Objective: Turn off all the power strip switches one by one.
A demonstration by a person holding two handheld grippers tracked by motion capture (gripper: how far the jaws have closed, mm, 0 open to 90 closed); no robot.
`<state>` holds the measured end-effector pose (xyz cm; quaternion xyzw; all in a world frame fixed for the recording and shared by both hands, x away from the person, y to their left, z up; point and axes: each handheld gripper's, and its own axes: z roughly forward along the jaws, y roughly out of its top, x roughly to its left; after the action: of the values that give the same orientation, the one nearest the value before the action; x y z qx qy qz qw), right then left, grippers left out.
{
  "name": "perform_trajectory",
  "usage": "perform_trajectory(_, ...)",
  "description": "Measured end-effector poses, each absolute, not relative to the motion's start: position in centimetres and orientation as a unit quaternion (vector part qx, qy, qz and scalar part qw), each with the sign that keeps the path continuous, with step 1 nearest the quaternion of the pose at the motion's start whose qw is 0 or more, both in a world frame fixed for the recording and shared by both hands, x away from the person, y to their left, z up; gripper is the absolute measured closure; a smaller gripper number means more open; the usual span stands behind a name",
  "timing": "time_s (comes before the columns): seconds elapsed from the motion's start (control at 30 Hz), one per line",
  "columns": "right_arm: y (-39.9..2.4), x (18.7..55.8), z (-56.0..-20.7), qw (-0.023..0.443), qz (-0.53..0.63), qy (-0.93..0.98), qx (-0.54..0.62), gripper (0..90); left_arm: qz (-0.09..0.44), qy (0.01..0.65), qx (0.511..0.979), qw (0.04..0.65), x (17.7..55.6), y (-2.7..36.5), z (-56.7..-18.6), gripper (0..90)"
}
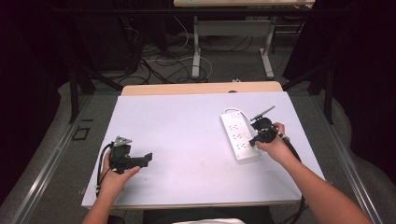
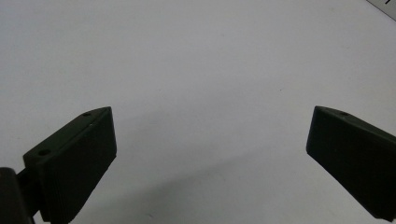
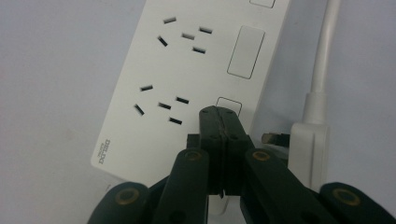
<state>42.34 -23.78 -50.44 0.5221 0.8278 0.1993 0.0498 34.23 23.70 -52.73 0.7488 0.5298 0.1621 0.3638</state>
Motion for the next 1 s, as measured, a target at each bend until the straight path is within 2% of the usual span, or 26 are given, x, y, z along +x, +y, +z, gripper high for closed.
perform_trajectory(0.2, -24.0, 42.4, -51.0, 0.058, 0.230, 0.825, 0.512, 90.0, 0.163, 0.532, 0.747, 0.363, 34.2, 23.8, -52.7, 1.8)
perform_trajectory(0.23, -23.9, 42.3, -50.7, 0.047, 0.199, 0.829, 0.520, 90.0, 0.163, 0.533, 0.746, 0.365, 34.2, 23.8, -52.7, 1.8)
perform_trajectory(0.27, -24.1, 42.4, -50.9, 0.055, 0.214, 0.829, 0.513, 90.0, 0.163, 0.534, 0.745, 0.365, 34.2, 23.8, -52.7, 1.8)
perform_trajectory(0.47, -24.4, 42.2, -50.9, 0.038, 0.227, 0.816, 0.531, 90.0, 0.162, 0.536, 0.745, 0.363, 34.3, 23.8, -52.7, 1.8)
perform_trajectory(0.67, -24.5, 42.2, -51.1, 0.050, 0.233, 0.823, 0.515, 90.0, 0.162, 0.536, 0.746, 0.360, 34.4, 23.9, -52.8, 1.8)
perform_trajectory(0.83, -24.6, 42.2, -51.1, 0.042, 0.243, 0.813, 0.528, 90.0, 0.163, 0.535, 0.746, 0.360, 34.2, 24.0, -52.8, 1.8)
perform_trajectory(1.0, -24.8, 42.1, -51.0, 0.047, 0.247, 0.811, 0.528, 87.5, 0.164, 0.536, 0.744, 0.363, 34.0, 24.1, -52.7, 1.8)
